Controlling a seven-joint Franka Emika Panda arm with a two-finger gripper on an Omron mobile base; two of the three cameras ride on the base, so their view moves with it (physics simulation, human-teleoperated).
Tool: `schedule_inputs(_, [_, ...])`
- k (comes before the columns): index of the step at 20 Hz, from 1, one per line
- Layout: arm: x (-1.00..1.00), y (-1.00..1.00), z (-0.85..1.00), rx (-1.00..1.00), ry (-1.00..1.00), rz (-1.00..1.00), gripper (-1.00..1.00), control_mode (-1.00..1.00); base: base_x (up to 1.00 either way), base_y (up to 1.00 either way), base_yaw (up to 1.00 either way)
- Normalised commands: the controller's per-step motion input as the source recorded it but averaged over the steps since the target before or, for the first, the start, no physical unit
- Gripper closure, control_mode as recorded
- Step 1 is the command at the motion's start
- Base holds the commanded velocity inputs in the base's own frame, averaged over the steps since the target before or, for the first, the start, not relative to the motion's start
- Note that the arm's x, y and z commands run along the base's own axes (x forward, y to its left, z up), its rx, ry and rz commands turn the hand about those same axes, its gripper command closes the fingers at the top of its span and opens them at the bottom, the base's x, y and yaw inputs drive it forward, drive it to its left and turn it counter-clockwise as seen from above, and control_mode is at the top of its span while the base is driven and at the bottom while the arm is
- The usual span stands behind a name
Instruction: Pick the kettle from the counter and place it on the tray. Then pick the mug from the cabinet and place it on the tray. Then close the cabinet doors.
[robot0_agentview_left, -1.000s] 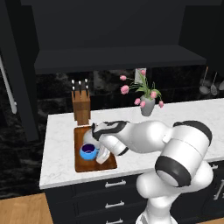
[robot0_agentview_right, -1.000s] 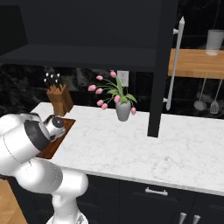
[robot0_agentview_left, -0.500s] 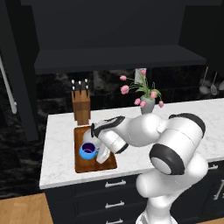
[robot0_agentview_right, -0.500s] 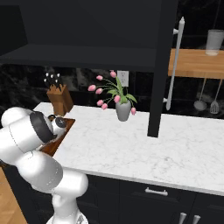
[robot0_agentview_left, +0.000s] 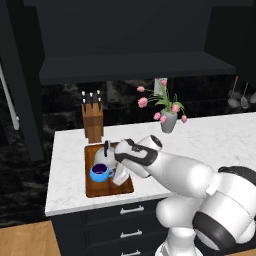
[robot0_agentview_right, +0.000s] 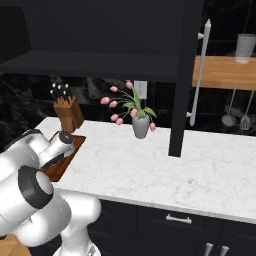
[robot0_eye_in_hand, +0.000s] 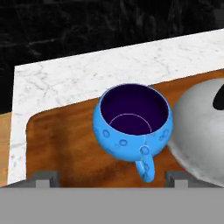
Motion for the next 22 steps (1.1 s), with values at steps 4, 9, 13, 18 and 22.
schedule_inputs(4, [-0.29, -0.03, 0.85, 0.00, 0.23, -0.08, -1.00, -1.00, 0.00, 0.00, 0.00])
schedule_inputs(9, [-0.31, -0.06, 0.31, 0.00, 0.32, -0.29, -1.00, -1.00, 0.00, 0.00, 0.00])
schedule_inputs(13, [0.00, 0.00, 0.00, -0.01, 0.02, -0.07, -1.00, -1.00, 0.00, 0.00, 0.00])
schedule_inputs(18, [-0.06, 0.00, 0.00, 0.00, 0.00, -0.01, -1.00, -1.00, 0.00, 0.00, 0.00])
schedule_inputs(22, [-0.24, 0.00, 0.09, 0.00, 0.00, -0.17, -1.00, -1.00, 0.00, 0.00, 0.00])
